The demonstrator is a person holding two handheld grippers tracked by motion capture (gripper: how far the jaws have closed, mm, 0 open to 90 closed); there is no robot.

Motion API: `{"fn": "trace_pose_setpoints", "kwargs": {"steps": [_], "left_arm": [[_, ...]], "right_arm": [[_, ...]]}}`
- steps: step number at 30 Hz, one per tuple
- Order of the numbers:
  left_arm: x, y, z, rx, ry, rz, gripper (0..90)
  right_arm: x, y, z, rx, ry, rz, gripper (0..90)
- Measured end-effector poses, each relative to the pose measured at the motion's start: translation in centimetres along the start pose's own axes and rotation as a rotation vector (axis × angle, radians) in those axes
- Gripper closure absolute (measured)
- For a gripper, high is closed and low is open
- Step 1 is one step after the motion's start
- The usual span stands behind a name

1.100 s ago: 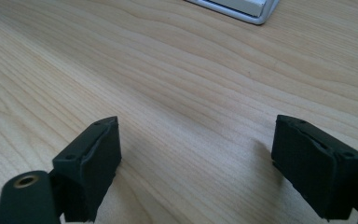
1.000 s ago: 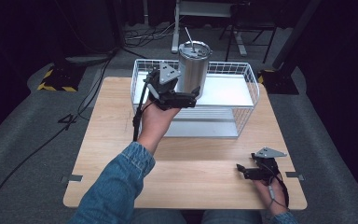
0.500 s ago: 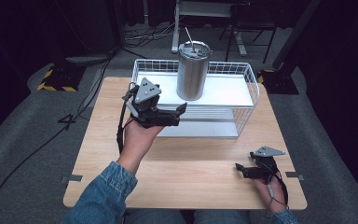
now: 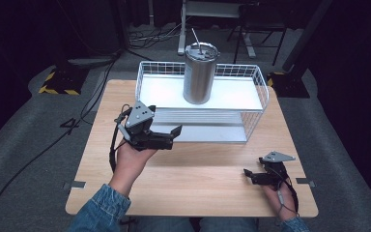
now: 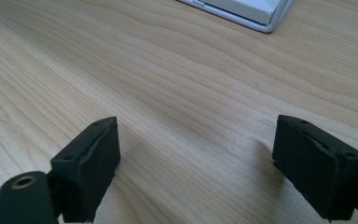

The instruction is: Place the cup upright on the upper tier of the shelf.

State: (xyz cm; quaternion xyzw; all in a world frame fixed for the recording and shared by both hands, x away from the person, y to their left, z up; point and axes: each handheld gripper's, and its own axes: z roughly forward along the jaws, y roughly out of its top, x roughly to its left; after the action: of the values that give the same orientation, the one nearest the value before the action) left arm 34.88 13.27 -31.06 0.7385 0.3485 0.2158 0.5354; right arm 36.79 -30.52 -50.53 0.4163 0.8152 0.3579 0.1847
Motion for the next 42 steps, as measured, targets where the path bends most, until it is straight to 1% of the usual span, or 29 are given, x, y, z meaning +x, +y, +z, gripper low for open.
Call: {"fn": "trace_pose_setpoints", "kwargs": {"steps": [2, 6, 9, 12, 14, 15, 16, 17, 19, 20, 23, 27, 31, 33, 36, 37, 38, 39, 42], "left_arm": [[0.1, -0.7, -0.2, 0.010, -0.006, -0.001, 0.0], [0.4, -2.2, -0.5, 0.016, -0.041, -0.007, 0.0], [0.8, -3.4, -0.8, 0.023, -0.045, -0.022, 0.0], [1.2, -4.7, -1.1, 0.033, -0.042, -0.048, 0.0], [1.6, -5.4, -1.4, 0.043, -0.034, -0.057, 0.0], [1.8, -5.8, -1.5, 0.048, -0.022, -0.059, 0.0], [1.9, -6.0, -1.6, 0.051, -0.017, -0.053, 0.0], [2.0, -6.5, -1.8, 0.055, -0.001, -0.048, 0.0], [2.1, -7.3, -2.0, 0.066, 0.016, -0.038, 0.0], [2.2, -7.7, -2.1, 0.074, 0.025, -0.027, 0.0], [2.5, -9.1, -2.2, 0.108, 0.049, -0.011, 0.2], [2.8, -10.6, -2.4, 0.139, 0.085, 0.014, 0.6], [3.1, -12.2, -2.3, 0.182, 0.103, 0.020, 0.8], [3.3, -13.0, -2.1, 0.199, 0.105, 0.019, 1.0], [3.4, -14.1, -2.1, 0.214, 0.107, 0.007, 1.1], [3.5, -14.5, -2.2, 0.213, 0.106, 0.009, 1.1], [3.5, -14.9, -2.2, 0.204, 0.111, -0.002, 1.2], [3.6, -15.1, -2.2, 0.203, 0.111, -0.004, 1.2], [3.8, -16.1, -2.3, 0.193, 0.114, -0.040, 2.5]], "right_arm": [[0.0, 0.0, 0.0, 0.000, 0.000, -0.001, 15.5], [0.0, 0.0, 0.0, 0.000, 0.000, -0.001, 15.6], [0.0, 0.0, 0.0, 0.001, 0.000, -0.001, 15.6], [0.0, 0.0, 0.0, 0.000, -0.001, -0.001, 15.6], [0.0, 0.0, 0.0, 0.002, 0.000, -0.002, 15.5], [0.0, 0.0, 0.0, 0.002, 0.000, -0.002, 15.5], [0.0, 0.0, 0.0, 0.002, 0.000, -0.002, 15.6], [0.0, 0.0, 0.0, 0.001, 0.000, -0.001, 15.6], [0.0, 0.0, 0.0, 0.000, -0.001, -0.001, 15.6], [0.0, 0.0, 0.0, 0.000, -0.001, -0.001, 15.6], [0.0, 0.0, 0.0, 0.000, -0.001, -0.001, 15.6], [0.0, 0.0, 0.0, 0.000, -0.002, -0.001, 15.7], [0.1, 0.0, 0.0, 0.000, -0.003, -0.001, 15.7], [0.1, -0.1, -0.1, -0.001, -0.004, -0.002, 15.7], [0.1, -0.1, -0.1, -0.001, -0.004, -0.003, 15.8], [0.1, -0.1, -0.1, -0.001, -0.004, -0.003, 15.8], [0.1, -0.1, -0.1, -0.001, -0.004, -0.003, 15.8], [0.1, -0.1, -0.1, -0.001, -0.004, -0.003, 15.8], [0.1, -0.1, -0.1, -0.001, -0.004, -0.003, 15.7]]}}
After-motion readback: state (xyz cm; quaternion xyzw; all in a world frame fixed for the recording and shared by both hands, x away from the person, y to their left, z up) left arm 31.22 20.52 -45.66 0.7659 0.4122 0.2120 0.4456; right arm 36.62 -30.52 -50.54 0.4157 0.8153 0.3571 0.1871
